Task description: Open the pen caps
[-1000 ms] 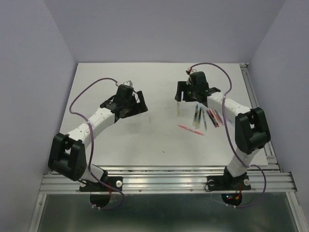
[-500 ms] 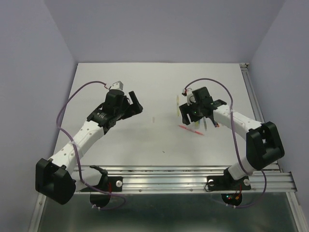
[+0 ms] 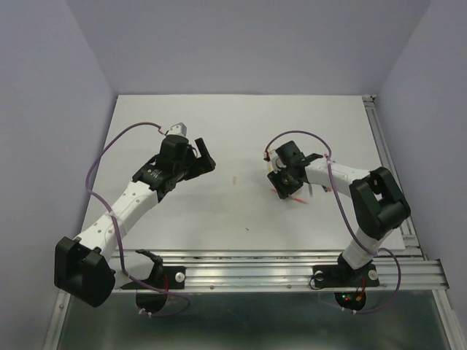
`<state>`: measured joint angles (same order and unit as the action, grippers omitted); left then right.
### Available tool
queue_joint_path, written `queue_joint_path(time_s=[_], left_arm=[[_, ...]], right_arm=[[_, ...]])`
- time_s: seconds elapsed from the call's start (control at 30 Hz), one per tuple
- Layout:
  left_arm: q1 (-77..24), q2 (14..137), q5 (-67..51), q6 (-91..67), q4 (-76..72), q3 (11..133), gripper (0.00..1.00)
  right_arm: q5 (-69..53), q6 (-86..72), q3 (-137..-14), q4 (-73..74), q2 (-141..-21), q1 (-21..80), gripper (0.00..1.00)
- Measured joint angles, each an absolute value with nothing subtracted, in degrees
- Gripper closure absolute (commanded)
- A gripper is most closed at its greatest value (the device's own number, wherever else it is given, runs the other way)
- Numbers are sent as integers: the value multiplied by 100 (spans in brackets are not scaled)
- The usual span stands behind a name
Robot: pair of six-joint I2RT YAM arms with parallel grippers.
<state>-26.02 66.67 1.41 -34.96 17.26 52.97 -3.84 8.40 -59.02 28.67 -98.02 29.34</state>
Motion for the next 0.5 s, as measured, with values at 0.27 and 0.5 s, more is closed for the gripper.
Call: queue_joint_path(time_s=[0.27,0.5], left_arm=[[-2602,6735,165,-3474,1747,5304,1],[-2602,6847,165,-3433,1763,5319,1]], right_arm=[[-432,786,-5835,2808,-9778,2969,86],[-552,668,-5583,2681,-9548,3059,99]])
